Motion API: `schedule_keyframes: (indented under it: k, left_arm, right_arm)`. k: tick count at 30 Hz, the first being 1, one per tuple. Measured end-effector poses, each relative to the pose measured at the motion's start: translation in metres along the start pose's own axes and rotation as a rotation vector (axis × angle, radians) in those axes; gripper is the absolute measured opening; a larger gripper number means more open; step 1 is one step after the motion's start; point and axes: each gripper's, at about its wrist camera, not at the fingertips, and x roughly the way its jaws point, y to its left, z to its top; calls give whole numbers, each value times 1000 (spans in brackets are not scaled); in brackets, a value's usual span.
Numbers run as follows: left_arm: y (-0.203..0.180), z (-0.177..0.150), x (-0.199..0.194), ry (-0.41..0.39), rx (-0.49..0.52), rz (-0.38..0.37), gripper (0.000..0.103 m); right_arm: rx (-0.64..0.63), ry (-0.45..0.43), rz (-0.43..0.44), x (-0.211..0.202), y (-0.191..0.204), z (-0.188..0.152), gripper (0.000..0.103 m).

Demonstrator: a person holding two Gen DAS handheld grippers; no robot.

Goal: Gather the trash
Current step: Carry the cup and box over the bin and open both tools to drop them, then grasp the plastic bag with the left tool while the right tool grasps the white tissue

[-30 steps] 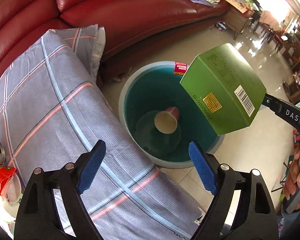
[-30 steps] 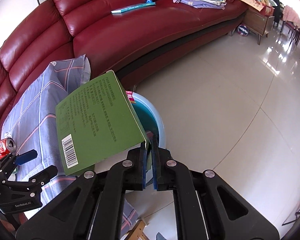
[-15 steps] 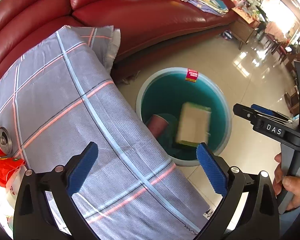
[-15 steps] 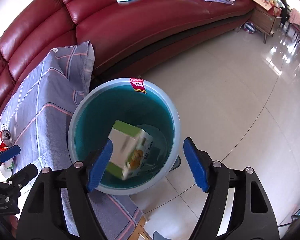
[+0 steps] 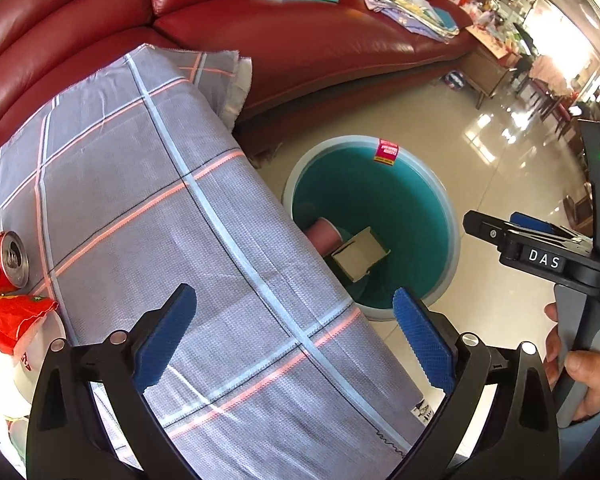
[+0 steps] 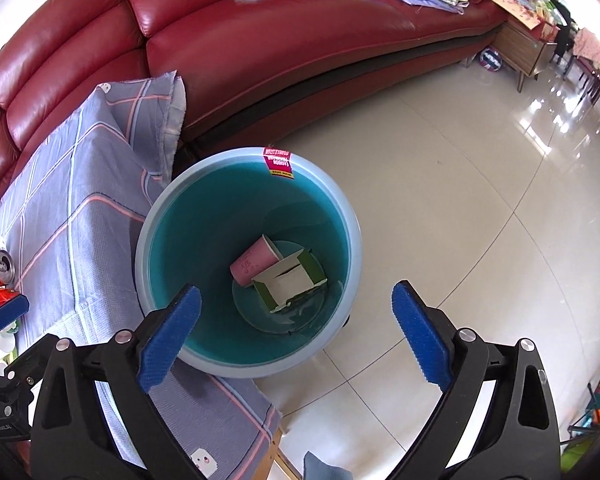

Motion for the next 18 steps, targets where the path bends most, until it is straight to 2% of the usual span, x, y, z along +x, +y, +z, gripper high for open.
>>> schedule_keyframes:
  k: [6, 18]
  left_arm:
    - [13, -12, -15, -17, -29, 1, 99]
    - [70, -59, -69, -80, -126, 45, 99]
  right_arm:
    - [-13, 40, 14, -5, 15, -7, 93]
    - [-135, 17, 58, -37, 87, -29, 93]
